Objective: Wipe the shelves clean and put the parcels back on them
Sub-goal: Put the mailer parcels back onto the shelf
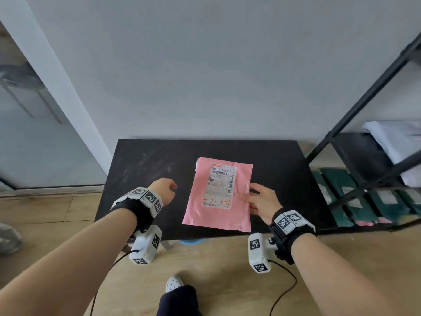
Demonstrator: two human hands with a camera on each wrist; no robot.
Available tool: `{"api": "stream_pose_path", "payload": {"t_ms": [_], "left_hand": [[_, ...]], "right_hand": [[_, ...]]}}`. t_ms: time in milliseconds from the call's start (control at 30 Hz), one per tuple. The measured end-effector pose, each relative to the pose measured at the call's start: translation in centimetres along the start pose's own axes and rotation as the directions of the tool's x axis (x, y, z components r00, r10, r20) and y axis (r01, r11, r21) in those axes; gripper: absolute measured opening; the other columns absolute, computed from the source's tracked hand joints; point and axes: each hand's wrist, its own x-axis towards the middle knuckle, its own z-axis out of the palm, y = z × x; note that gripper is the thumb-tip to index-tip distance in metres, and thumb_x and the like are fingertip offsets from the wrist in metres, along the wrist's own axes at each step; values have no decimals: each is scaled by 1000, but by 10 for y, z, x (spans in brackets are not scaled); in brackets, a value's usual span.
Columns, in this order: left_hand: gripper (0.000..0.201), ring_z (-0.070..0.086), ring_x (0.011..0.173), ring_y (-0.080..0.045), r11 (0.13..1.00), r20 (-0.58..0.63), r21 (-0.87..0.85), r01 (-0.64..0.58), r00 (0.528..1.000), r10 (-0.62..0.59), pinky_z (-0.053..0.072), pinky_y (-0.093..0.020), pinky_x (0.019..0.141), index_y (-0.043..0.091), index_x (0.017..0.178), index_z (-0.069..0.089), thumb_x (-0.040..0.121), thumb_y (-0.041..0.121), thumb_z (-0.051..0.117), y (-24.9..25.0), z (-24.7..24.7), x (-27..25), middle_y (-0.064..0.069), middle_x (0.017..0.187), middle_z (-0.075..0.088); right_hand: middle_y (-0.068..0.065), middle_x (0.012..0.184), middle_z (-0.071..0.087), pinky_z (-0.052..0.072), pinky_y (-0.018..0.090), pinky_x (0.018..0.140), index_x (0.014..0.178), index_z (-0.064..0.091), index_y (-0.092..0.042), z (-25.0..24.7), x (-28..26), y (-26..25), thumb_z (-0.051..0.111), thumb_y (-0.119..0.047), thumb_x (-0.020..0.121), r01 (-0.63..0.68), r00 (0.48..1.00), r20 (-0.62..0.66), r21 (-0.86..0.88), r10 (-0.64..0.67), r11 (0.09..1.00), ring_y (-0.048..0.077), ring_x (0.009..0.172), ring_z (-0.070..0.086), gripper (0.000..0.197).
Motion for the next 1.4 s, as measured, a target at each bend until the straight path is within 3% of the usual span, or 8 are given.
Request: {"api": "stream_pose_path", "payload": {"t_ms": [267, 367, 600, 733, 867, 1000, 1200, 1400], "left_hand": [[31, 56, 116, -25, 954, 63, 139, -266, 964, 259, 42, -28, 98, 14, 118, 64, 91, 12, 48, 117, 96, -83, -5, 125, 61], [32, 56, 116, -25, 922, 116, 170, -348, 936, 332, 41, -27, 97, 13, 119, 63, 91, 10, 48, 158, 129, -112, -6, 126, 61], [32, 55, 117, -28, 815, 253, 310, -490, 869, 426, 41, -31, 100, 9, 121, 62, 92, 13, 47, 250, 198, -155, -8, 127, 60], [34, 53, 119, -26, 767, 340, 331, -549, 828, 446, 41, -29, 99, 10, 124, 60, 93, 9, 44, 304, 240, -159, -6, 129, 58], [34, 54, 120, -28, 703, 432, 364, -612, 779, 454, 41, -31, 102, 6, 123, 60, 90, 5, 49, 364, 286, -147, -8, 129, 59], [37, 50, 125, -26, 660, 438, 345, -667, 737, 516, 36, -28, 103, 9, 128, 56, 94, 6, 40, 432, 326, -125, -8, 137, 52], [40, 46, 128, -24, 726, 475, 337, -599, 774, 419, 31, -25, 106, 4, 133, 51, 97, 5, 34, 519, 366, -82, -10, 139, 49], [41, 40, 133, -26, 811, 472, 341, -475, 833, 289, 26, -26, 108, 0, 139, 39, 99, 6, 35, 576, 381, -54, -14, 144, 43]], "right_hand": [[13, 102, 71, 58, 41, 75, 108, 66, -13, -134, -113, 85, 68, 0, 83, -17, 981, -189, 100, 35, 995, 31, 94, 69, 28], [12, 98, 69, 57, 36, 64, 104, 66, -15, -177, -154, 111, 65, 2, 84, -17, 966, -254, 152, 56, 988, 29, 89, 68, 26], [8, 98, 70, 53, 29, 56, 118, 61, -14, -268, -221, 173, 65, 1, 85, -48, 915, -374, 268, 149, 962, 22, 80, 69, 37], [7, 97, 67, 54, 32, 63, 120, 58, -13, -316, -240, 197, 61, 2, 87, -53, 888, -420, 309, 186, 949, 22, 81, 66, 36], [7, 94, 67, 56, 32, 60, 123, 57, -9, -374, -237, 218, 59, 5, 88, -87, 868, -434, 345, 241, 935, 21, 77, 65, 38], [8, 93, 67, 58, 28, 57, 122, 56, -9, -444, -209, 224, 59, 5, 88, -127, 855, -438, 343, 278, 931, 21, 76, 65, 37], [8, 102, 69, 56, 38, 72, 124, 58, -10, -548, -158, 219, 62, 2, 86, -225, 861, -380, 311, 337, 924, 27, 89, 67, 40], [12, 111, 68, 56, 35, 68, 127, 57, -10, -629, -113, 218, 64, 0, 85, -308, 863, -323, 276, 389, 911, 28, 94, 67, 44]]}}
